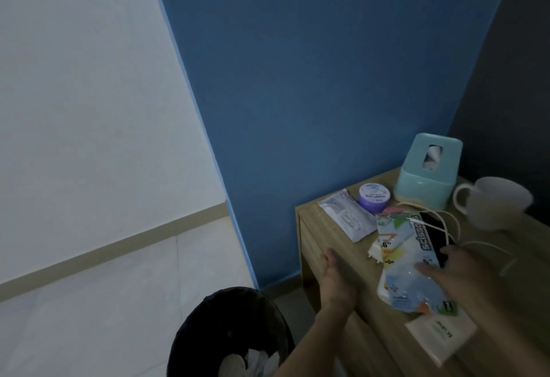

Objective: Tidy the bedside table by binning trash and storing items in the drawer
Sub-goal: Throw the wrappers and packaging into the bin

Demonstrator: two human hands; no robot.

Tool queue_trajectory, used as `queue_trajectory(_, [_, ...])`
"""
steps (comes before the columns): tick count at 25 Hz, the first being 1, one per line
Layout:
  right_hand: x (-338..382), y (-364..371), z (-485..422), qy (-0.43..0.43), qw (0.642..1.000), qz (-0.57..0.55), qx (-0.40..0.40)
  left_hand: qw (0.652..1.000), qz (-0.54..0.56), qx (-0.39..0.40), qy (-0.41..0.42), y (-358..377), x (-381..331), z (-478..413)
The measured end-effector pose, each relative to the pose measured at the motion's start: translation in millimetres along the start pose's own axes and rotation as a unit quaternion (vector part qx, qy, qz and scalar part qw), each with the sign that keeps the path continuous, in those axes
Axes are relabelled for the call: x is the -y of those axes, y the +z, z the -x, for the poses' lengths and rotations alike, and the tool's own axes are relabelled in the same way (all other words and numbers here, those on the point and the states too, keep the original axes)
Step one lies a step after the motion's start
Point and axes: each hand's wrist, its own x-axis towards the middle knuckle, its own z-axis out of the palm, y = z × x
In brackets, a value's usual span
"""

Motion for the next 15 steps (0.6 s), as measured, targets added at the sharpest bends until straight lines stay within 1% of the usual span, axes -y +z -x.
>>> queue_trajectory(1, [1,-1,-3,0.001,1.0,-0.004,0.009,1.0,-0.002,0.002,-0.002,0,-1,1])
queue_trajectory(4, [4,-4,-10,0.038,0.998,-0.035,0.039,1.0,-0.004,-0.003,0.002,-2,0,1])
queue_trajectory(6, [4,-8,-13,0.051,0.995,-0.064,0.059,1.0,0.027,-0.01,0.004,-2,2,0])
queue_trajectory(8, [6,-13,-15,0.076,0.989,-0.108,0.072,0.99,0.139,-0.004,-0.014,-4,-1,0])
queue_trajectory(10, [15,-16,-10,0.082,0.977,-0.17,0.103,0.959,0.277,0.011,-0.049,-10,-7,3])
queue_trajectory(11, [20,-14,-6,0.082,0.971,-0.191,0.115,0.943,0.328,0.02,-0.06,-15,-12,5])
queue_trajectory(13, [29,-1,4,0.074,0.963,-0.231,0.121,0.92,0.379,0.043,-0.093,-25,-20,8])
queue_trajectory(15, [43,18,20,0.043,0.955,-0.26,0.136,0.906,0.405,0.084,-0.09,-35,-20,9])
